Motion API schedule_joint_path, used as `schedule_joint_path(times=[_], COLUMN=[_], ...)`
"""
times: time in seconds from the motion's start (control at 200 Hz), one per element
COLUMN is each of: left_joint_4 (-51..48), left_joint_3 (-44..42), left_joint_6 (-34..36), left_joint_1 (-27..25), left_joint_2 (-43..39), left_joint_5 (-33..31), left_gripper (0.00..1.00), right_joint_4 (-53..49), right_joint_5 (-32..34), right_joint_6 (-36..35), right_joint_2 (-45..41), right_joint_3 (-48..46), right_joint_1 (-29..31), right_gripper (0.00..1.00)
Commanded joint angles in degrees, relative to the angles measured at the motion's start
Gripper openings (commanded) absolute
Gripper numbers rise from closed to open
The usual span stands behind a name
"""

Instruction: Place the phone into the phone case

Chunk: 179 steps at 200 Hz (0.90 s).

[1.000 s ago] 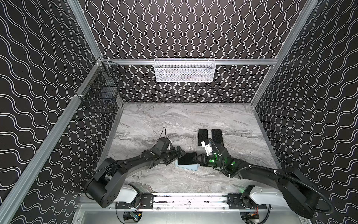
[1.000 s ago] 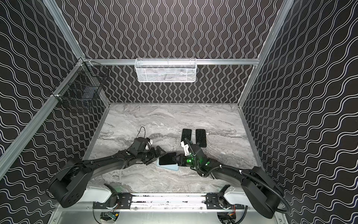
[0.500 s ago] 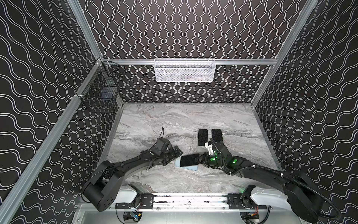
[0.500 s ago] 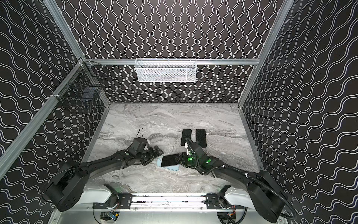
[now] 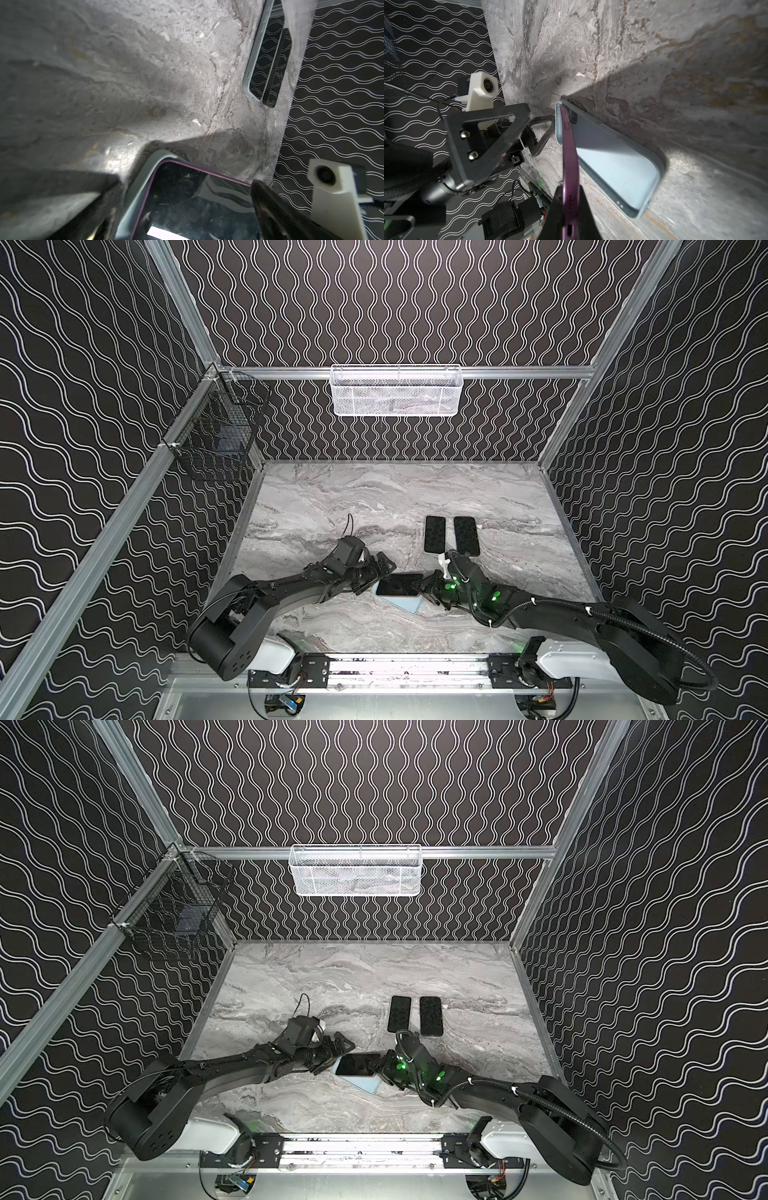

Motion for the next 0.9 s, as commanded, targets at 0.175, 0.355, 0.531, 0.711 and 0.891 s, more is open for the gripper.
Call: schedule_joint_path(times=[0.175, 0.355, 0.531, 0.711, 0.891], left_joint_4=[-0.9, -1.4, -2.0, -2.4, -2.7], left_joint_3=[-0.5, -0.6, 0.1, 0.8, 1.4], left_joint_6=[0.0, 0.0, 0.0, -0.3, -0.8], left_joint_1=[-0.1, -0.2, -0.3, -0.9, -1.7], left_joint_2=[-2.6, -2.6, -2.0, -1.6, -1.2], left_joint_5=[-0.3, -0.8, -1.0, -1.6, -2.2], left_gripper=[0.98, 0.98, 0.98, 0.98, 0.98], right_joint_4=[-1.1, 0.1, -0.8, -4.6, -6.5], right_joint_5=[2.1, 1.9, 1.3, 0.3, 0.1], right_joint_6=[1.1, -0.1, -3.2, -8.2, -11.2], right_joint_2=[5.0, 7.3, 9.8, 13.4, 15.8], right_joint_3=[-1.7, -2.4, -1.8, 1.4, 3.1], right_joint_1=[0.1, 0.1, -0.4, -1.5, -2.6], right_gripper=[0.0, 0.0, 0.0, 0.0, 0.08])
